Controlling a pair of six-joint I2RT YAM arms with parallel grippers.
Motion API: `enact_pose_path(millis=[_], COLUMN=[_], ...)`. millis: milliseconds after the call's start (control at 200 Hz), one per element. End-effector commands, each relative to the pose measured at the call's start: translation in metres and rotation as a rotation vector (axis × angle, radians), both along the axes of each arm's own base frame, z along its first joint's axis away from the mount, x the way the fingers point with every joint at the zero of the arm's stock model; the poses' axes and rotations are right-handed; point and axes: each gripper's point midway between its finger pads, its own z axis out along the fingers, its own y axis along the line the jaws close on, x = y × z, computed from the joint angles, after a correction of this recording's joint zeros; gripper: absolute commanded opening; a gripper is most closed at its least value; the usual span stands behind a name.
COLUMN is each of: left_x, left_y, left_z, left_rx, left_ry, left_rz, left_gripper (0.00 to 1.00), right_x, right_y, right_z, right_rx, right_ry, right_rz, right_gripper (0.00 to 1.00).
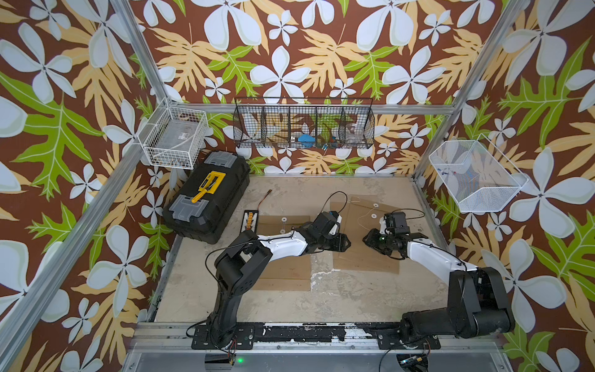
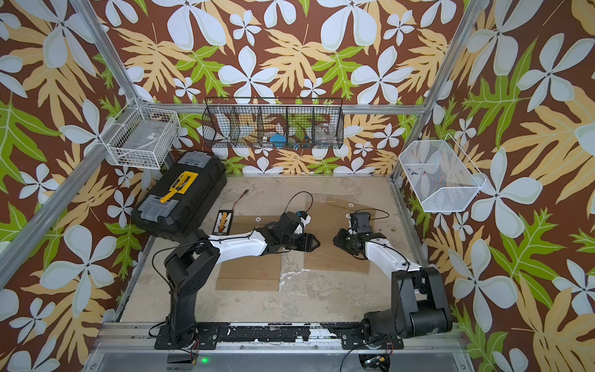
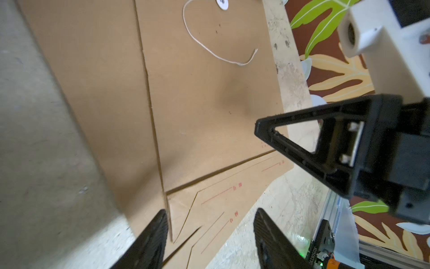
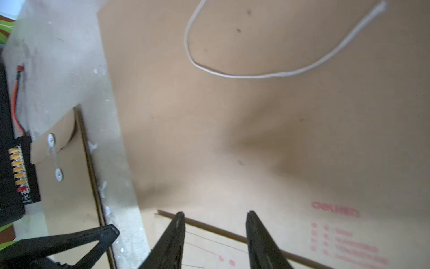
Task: Close the mouth of the file bag
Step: Pick up the file bag from the file bag.
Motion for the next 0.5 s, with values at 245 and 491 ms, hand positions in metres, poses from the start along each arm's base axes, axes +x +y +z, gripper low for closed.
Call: enact_pose_path(millis=[245,491], left_x=[0.008,-0.005], left_y=[-0.008,-0.037], left_z=[-0.058,-0.042], left_rx=[0.13,-0.05], left_ry=[0.099,0.201], left_rz=[-0.002,-0.057], left_gripper=[0.67,0.67], right_x=[-0.006,-0.029], right_y=[-0.012,-0.005], right_z=[-0.032,-0.066], right_rx=[-0.019,0.035], right_ry=[0.039,0.119], right_rz=[-0.028,-0.025], right_gripper=[0.44,0.43])
